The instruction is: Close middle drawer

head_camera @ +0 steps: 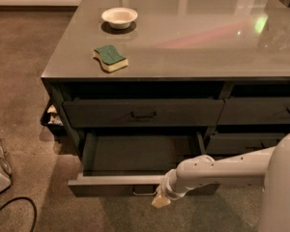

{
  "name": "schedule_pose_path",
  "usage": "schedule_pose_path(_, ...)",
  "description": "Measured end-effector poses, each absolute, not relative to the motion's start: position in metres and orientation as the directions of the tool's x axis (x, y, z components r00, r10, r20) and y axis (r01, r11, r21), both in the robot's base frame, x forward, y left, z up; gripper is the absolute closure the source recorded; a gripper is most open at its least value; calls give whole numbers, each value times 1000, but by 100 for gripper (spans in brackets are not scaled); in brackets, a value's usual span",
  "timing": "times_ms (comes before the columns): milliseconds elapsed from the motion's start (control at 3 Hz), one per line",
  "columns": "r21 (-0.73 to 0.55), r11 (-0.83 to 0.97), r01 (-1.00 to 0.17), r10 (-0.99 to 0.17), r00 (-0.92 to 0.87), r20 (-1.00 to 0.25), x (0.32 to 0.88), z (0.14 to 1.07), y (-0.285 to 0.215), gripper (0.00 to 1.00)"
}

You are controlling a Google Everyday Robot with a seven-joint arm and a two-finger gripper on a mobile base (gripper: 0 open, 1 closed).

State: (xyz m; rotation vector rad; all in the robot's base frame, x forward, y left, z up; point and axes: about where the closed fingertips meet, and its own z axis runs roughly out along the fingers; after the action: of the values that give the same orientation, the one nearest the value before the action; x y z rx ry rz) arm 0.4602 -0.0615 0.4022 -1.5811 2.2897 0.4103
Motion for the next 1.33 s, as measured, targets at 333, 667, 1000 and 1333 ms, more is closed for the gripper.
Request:
schedule_pose_path(333, 49, 344, -938, -844, -331, -423, 460, 403, -62, 0)
schedule_pose_path(667, 36, 369, -929, -848, -352, -397, 484, 386, -83, 0)
schedule_pose_path(1000, 27, 394, -919, -855, -377, -357, 511, 363, -106, 0)
schedule_pose_path(1333, 19, 438, -899, -851, -421, -314, 535, 339, -134, 19)
